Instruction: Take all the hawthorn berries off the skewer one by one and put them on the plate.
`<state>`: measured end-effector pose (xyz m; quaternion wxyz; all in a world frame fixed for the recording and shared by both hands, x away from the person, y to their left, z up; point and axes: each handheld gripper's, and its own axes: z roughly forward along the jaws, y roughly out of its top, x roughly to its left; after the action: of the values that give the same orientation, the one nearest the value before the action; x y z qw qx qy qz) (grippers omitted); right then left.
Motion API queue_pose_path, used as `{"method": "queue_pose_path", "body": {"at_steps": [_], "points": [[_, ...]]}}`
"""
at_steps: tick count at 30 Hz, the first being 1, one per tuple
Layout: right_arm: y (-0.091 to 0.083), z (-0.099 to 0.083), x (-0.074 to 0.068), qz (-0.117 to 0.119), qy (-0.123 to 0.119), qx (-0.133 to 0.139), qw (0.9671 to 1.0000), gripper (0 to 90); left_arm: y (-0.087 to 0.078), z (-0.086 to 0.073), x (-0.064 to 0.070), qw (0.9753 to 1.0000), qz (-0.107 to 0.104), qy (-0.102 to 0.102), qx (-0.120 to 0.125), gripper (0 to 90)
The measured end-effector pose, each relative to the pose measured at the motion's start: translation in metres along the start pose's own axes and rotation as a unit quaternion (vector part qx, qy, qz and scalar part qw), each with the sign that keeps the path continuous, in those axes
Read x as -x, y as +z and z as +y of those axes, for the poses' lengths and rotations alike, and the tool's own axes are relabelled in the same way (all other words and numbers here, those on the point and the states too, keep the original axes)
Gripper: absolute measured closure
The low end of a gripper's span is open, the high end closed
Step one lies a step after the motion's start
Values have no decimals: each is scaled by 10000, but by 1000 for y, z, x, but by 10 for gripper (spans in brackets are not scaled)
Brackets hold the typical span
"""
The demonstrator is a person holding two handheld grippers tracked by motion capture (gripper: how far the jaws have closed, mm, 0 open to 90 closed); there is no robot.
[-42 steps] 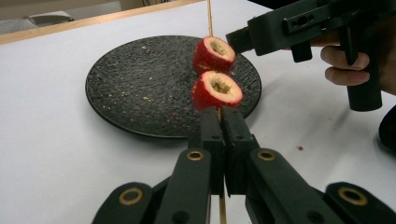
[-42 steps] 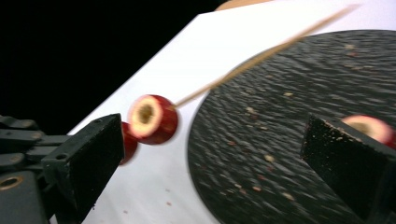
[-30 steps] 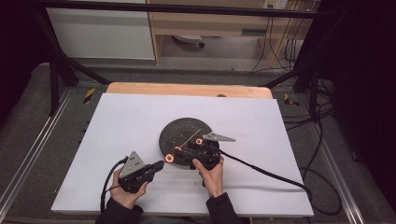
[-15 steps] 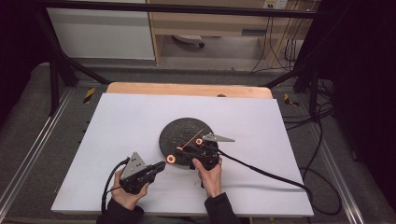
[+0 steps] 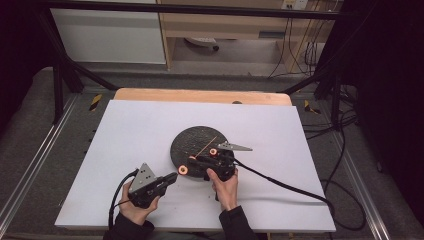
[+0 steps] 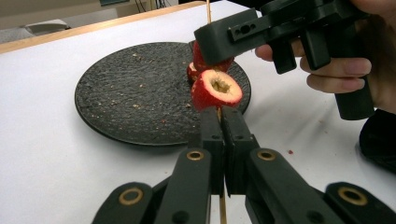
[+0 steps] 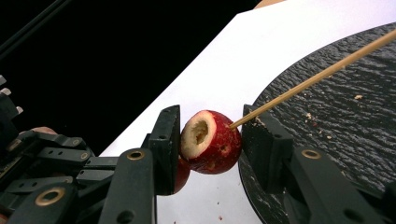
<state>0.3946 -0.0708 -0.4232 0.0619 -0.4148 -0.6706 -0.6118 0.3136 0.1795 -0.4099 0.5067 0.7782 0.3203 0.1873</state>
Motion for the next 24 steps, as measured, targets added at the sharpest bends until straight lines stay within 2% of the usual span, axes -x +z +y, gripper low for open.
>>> {"method": "queue_pose_path", "body": {"at_steps": [11,17,20,24], "points": [[-2,5,-1,92,90,67,9999,612,-4,2,2,9999,51,55,136,883],[0,2,0,160,275,9,9995,596,-5,2,3,9997,82,84,208,883],[2,0,2,262,367,-14,9990,620,-5,2,4,9998,84,98,181,883],[1,2,1,215,360,36,9991,626,-6,2,3,9997,78,92,209,883]]}}
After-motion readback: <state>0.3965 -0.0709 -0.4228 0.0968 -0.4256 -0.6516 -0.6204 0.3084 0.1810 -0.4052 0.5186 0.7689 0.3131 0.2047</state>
